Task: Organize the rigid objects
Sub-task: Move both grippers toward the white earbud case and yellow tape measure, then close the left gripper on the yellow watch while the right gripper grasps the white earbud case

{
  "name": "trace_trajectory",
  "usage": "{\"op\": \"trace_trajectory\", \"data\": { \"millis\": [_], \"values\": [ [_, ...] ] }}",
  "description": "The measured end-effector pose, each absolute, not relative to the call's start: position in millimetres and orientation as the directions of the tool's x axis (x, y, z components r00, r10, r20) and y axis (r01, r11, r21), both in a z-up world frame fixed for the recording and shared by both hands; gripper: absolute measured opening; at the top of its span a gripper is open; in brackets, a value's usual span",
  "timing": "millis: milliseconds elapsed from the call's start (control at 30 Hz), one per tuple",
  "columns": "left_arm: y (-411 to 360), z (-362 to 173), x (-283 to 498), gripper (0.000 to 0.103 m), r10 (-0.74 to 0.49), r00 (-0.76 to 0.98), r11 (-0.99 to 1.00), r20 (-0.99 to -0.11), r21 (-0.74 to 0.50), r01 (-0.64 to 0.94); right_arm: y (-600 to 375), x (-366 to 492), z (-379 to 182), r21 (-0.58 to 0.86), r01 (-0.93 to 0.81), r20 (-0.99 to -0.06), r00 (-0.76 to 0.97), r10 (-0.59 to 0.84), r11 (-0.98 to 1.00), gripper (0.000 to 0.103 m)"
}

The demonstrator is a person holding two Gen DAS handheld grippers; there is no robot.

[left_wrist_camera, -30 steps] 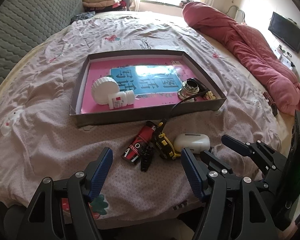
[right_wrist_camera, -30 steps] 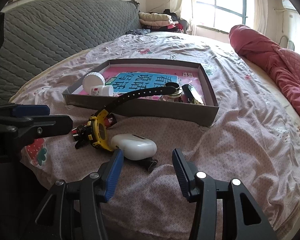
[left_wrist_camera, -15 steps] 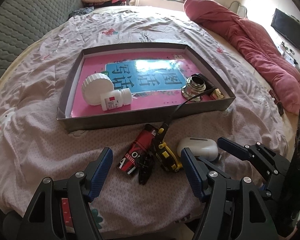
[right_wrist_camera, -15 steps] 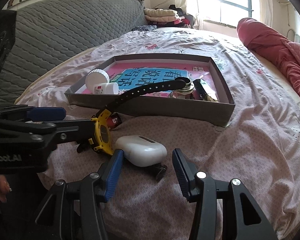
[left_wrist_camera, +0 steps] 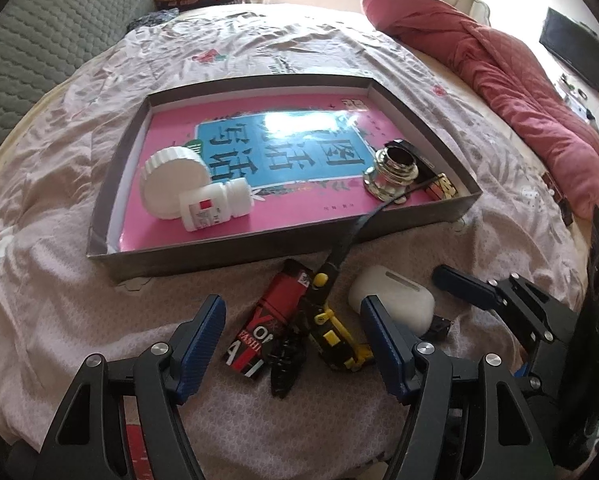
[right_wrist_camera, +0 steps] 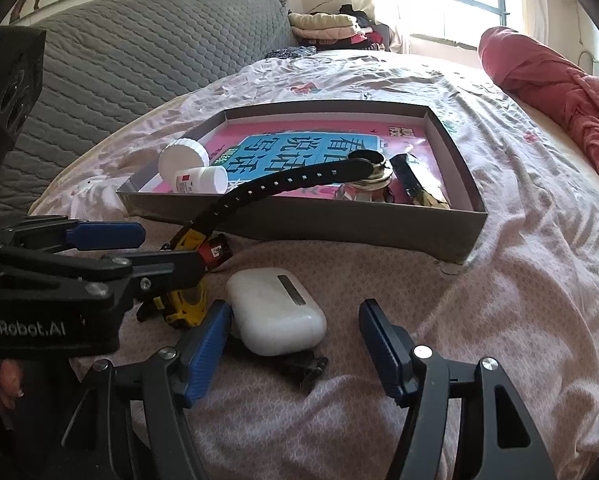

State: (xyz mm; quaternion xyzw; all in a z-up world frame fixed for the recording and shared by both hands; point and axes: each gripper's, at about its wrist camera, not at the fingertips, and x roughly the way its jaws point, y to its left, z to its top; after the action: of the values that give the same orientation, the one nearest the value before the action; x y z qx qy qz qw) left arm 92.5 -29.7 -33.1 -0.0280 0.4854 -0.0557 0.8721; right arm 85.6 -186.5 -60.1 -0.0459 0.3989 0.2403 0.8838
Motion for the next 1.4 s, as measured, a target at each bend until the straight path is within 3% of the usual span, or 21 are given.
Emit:
{"op": "trace_trajectory", "data": {
  "millis": [200, 467, 600, 700, 833, 1000, 1400],
  "values": [
    [-32, -43, 99, 0.056, -0.147, 0.486, 0.989, -0.862, -0.125, 0.077, -183, 96, -66, 0.106, -0.468, -0.735, 0.557, 0.386, 0.877, 0.066],
    [-37, -42, 102, 0.047, -0.177, 0.458, 0.984, -0.871, -0.150, 0.095, -175, 104, -70, 0.039, -0.486, -0.735, 0.578, 0.355, 0.873, 0.064],
    [-42, -43, 105, 0.042, -0.173, 0.439, 0.985, -0.881, -0.146, 0.095, -179, 105, -68, 0.002, -0.466, -0.735, 0.599, 0.318, 0.885, 0.049],
    [-46, -45, 109, 0.038, -0.159, 0.422, 0.987, -0.892, -0.137, 0.084, -184, 104, -67, -0.005, -0.458, -0.737, 0.602, 0.306, 0.889, 0.045],
    [-49, -45, 113, 0.031, -0.150, 0.407, 0.989, -0.901, -0.133, 0.070, -188, 105, -66, -0.018, -0.446, -0.738, 0.609, 0.289, 0.895, 0.045],
    [-55, -48, 119, 0.029, -0.151, 0.383, 0.988, -0.911, -0.132, 0.075, -190, 106, -66, -0.001, -0.445, -0.738, 0.604, 0.300, 0.895, 0.045],
    [-34, -42, 110, 0.020, -0.235, 0.447, 0.969, -0.863, -0.247, 0.032, -199, 107, -64, 0.067, -0.429, -0.729, 0.595, 0.338, 0.901, 0.044]
  ]
}}
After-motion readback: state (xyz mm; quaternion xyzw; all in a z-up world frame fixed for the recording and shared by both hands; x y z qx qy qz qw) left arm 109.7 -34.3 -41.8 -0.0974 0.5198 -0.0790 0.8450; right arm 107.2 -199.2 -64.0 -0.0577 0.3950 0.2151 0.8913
